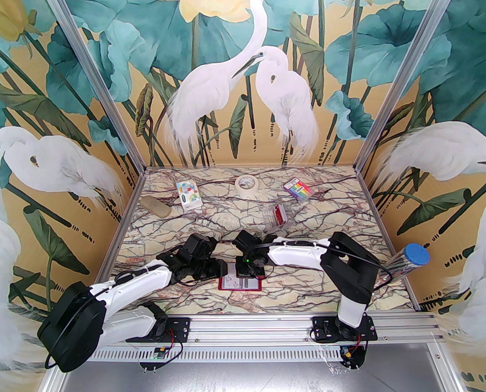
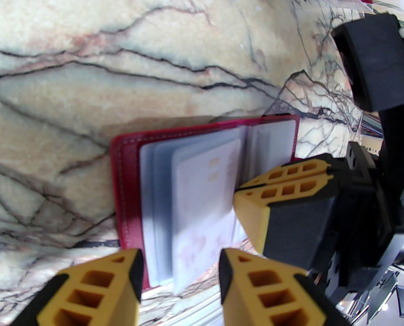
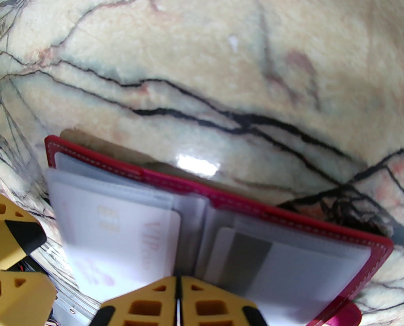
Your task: Put the credit cards into the card holder
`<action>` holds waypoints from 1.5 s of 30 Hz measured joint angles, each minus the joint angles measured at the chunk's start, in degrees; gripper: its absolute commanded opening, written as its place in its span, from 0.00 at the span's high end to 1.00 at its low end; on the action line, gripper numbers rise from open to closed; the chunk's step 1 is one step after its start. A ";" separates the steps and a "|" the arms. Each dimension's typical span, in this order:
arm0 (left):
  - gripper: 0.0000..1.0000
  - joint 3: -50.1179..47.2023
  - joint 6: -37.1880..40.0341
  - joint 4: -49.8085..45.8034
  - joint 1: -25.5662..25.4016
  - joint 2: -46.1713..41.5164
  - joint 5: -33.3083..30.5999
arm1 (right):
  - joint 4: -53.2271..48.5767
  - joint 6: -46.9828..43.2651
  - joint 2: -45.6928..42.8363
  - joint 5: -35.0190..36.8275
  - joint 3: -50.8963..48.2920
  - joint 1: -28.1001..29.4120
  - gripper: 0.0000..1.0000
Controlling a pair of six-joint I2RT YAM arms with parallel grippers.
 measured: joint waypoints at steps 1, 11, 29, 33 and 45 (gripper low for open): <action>0.57 0.00 -0.04 0.24 -0.02 0.00 0.20 | 0.00 0.00 0.02 0.00 0.00 -0.02 0.92; 0.56 -0.13 -1.29 4.04 -1.07 2.32 2.54 | 0.13 0.00 0.09 -0.02 0.00 -0.02 0.92; 0.57 -0.15 -1.46 4.20 -1.29 2.95 1.66 | 0.15 0.00 0.11 -0.02 0.00 0.00 0.93; 0.57 -0.15 -1.46 4.20 -1.29 2.91 1.44 | 0.20 0.00 0.17 -0.04 0.00 -0.02 0.93; 0.57 -0.15 -1.44 4.26 -1.99 4.42 1.46 | 0.31 0.00 0.24 -0.22 0.00 -0.02 0.93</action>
